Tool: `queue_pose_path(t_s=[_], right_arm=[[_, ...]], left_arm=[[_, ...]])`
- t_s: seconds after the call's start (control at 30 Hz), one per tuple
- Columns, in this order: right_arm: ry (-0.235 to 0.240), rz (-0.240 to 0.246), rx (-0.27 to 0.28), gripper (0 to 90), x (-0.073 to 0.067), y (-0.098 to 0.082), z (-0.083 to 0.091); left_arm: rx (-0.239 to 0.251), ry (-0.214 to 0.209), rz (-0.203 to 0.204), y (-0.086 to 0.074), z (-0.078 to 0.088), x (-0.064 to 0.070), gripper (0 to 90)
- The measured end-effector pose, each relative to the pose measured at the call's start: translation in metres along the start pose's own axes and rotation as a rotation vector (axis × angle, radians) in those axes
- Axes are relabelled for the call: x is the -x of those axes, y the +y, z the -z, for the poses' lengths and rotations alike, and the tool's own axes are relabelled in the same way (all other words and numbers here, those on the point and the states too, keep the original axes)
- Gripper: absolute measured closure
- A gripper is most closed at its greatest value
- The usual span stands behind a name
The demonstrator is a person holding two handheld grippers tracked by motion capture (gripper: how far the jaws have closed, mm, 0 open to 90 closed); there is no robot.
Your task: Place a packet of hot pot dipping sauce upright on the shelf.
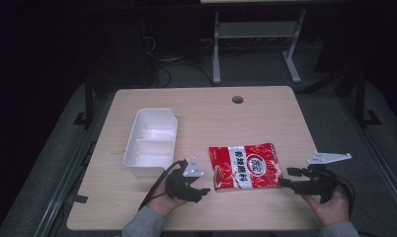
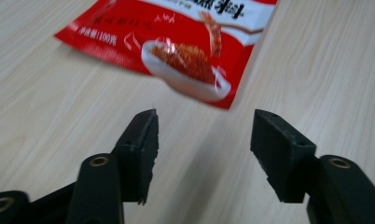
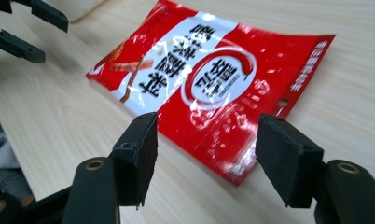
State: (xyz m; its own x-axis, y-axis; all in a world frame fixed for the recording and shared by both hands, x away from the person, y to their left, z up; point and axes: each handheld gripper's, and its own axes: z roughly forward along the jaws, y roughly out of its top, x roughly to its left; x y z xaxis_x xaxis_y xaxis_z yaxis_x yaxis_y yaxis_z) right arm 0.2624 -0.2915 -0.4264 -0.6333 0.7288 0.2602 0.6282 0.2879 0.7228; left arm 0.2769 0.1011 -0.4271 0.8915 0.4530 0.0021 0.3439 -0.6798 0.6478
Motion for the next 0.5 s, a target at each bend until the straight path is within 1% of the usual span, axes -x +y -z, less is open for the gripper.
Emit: queue_pose_path(t_s=[0.1, 0.23, 0.27, 0.3, 0.33, 0.37, 0.4, 0.5], right_arm=[[-0.005, 0.0, 0.009, 38.0, 0.003, 0.006, 0.0], [-0.011, -0.009, 0.017, 38.6, 0.006, 0.012, 0.001], [-0.011, -0.009, 0.017, 38.6, 0.006, 0.012, 0.001], [-0.017, -0.012, 0.017, 38.8, 0.009, 0.014, 0.001], [-0.019, -0.016, 0.019, 39.0, 0.011, 0.016, 0.001], [-0.022, -0.023, 0.017, 39.2, 0.012, 0.017, 0.002], [-0.027, -0.03, 0.017, 39.5, 0.014, 0.018, 0.002], [-0.033, -0.058, 0.015, 40.3, 0.02, 0.021, 0.001]], left_arm=[[-0.007, -0.01, -0.003, 0.011, -0.005, -0.003, 47.0], [-0.016, -0.008, -0.005, 0.026, -0.012, -0.005, 53.7], [-0.016, -0.008, -0.005, 0.026, -0.012, -0.005, 55.4], [-0.026, -0.006, -0.006, 0.032, -0.018, -0.005, 57.0], [-0.035, -0.004, -0.012, 0.035, -0.02, -0.005, 59.7], [-0.035, -0.004, -0.012, 0.035, -0.02, -0.005, 61.4], [-0.04, -0.005, -0.014, 0.041, -0.026, -0.004, 63.9], [-0.061, 0.001, -0.025, 0.051, -0.034, -0.005, 72.6]])
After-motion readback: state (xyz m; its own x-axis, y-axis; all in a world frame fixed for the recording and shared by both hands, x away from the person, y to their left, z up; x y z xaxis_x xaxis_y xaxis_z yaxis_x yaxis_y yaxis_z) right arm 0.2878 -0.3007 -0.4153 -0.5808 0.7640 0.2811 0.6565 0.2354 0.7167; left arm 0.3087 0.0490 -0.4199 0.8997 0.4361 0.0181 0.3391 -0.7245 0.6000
